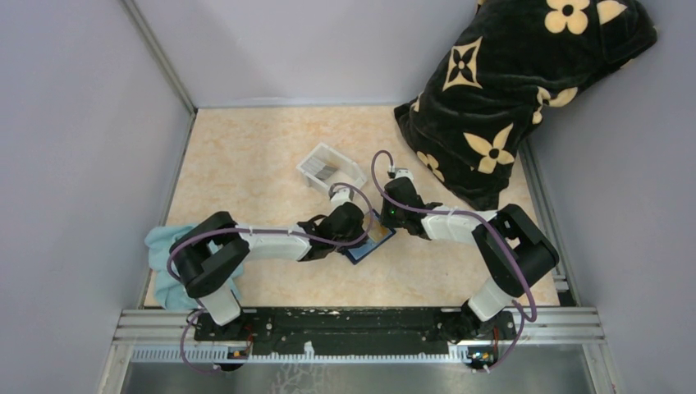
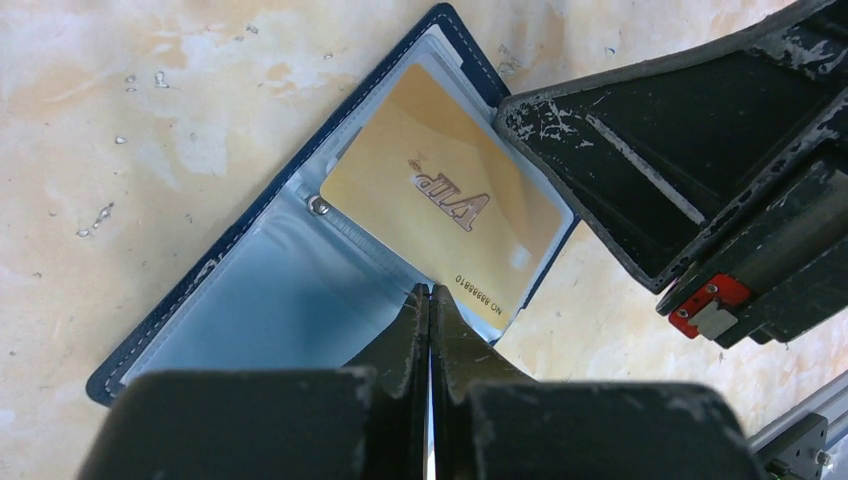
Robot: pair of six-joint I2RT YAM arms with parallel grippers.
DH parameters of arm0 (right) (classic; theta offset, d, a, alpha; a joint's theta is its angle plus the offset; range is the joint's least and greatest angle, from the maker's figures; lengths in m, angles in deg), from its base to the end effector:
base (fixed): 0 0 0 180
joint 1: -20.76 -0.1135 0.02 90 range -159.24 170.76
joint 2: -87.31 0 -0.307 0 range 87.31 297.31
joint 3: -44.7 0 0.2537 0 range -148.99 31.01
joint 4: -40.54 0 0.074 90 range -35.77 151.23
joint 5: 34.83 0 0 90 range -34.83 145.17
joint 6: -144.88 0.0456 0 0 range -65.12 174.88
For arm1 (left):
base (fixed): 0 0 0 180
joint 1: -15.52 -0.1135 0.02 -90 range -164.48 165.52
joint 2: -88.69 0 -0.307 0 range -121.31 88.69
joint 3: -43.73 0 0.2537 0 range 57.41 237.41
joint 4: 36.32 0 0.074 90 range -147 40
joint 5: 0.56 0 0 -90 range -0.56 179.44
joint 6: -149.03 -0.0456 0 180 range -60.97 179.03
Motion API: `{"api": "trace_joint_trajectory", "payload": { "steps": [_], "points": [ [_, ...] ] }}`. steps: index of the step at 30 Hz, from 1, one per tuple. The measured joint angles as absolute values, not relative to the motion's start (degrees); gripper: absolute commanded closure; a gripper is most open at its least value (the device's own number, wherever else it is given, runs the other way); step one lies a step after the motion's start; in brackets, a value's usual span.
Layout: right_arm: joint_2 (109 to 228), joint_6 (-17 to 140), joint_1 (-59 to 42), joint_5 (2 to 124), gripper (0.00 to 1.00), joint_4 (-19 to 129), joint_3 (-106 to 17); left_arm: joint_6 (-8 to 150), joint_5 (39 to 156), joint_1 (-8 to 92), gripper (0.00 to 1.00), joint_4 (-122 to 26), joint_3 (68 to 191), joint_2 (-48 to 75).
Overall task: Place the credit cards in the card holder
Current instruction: Insert the credit card into the card holder.
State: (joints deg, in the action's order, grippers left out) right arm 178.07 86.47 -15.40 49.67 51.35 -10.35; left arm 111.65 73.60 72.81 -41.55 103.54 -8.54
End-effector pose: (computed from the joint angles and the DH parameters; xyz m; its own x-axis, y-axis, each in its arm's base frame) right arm 0.2547 0.1807 0.1858 -0.7788 0.0767 -0.6226 -0.1481 0.9420 0.3012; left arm 0.1979 -0.2851 0.1840 -0.7793 -0.2012 -0.5935 0.1346 0.8712 -0.4722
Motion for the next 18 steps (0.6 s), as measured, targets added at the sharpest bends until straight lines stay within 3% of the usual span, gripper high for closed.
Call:
{"api": "trace_joint_trajectory", "payload": {
  "steps": [18],
  "points": [
    [178.1, 86.5, -15.4, 49.6, 1.00, 51.2, -10.4, 110.6, 72.0, 73.1, 1.00, -43.0, 105.5, -10.3]
  ]
}}
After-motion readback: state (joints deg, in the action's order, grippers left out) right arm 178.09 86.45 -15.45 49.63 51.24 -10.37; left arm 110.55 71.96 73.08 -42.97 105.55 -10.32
